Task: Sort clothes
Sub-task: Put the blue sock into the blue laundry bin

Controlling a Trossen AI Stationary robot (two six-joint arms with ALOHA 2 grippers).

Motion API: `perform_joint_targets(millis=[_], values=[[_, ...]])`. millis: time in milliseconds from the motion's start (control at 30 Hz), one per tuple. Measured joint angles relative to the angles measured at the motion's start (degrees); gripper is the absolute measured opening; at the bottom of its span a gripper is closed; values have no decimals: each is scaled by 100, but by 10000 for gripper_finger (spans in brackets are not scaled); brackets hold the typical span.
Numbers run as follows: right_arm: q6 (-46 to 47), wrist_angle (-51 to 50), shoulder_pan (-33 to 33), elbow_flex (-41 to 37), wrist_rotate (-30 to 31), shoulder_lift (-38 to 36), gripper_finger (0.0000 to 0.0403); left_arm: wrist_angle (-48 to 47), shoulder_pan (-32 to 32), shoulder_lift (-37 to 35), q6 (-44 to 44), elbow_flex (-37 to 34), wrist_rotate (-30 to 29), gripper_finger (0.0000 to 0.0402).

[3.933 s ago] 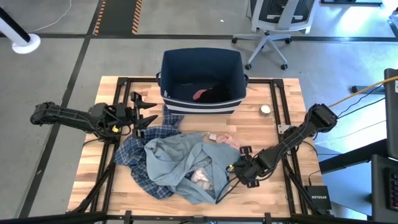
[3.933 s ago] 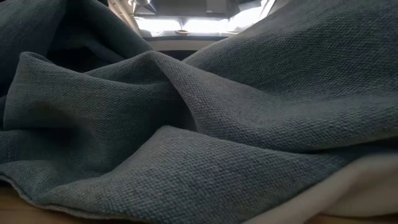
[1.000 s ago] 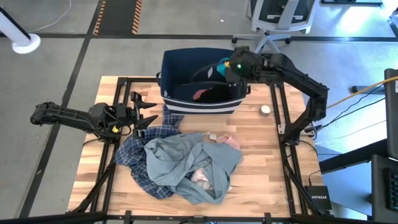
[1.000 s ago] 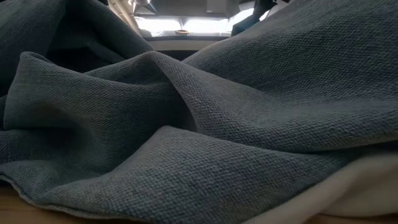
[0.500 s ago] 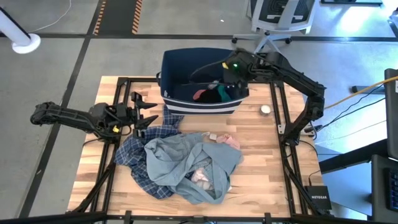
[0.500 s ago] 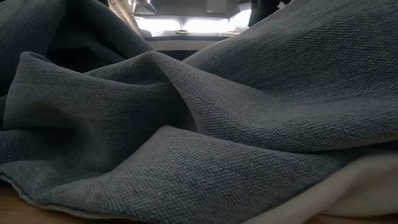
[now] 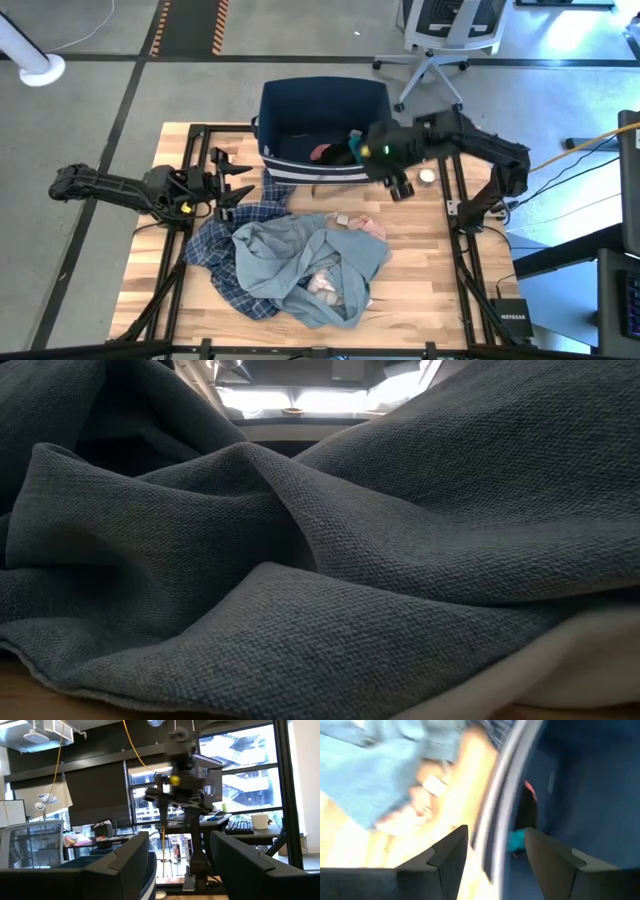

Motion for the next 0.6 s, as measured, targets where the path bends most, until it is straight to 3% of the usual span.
perform_joint_targets(millis=[267, 433, 600], values=[[963, -2, 1643, -574, 218, -19, 214, 8, 0, 0, -2, 0, 0, 208], [1628, 293, 2477, -1606, 583, -256, 214, 10, 0, -1, -4, 0, 0, 208], [2370, 1352, 3184, -2853, 609, -577, 214, 30, 1, 0, -4, 0, -2, 208]])
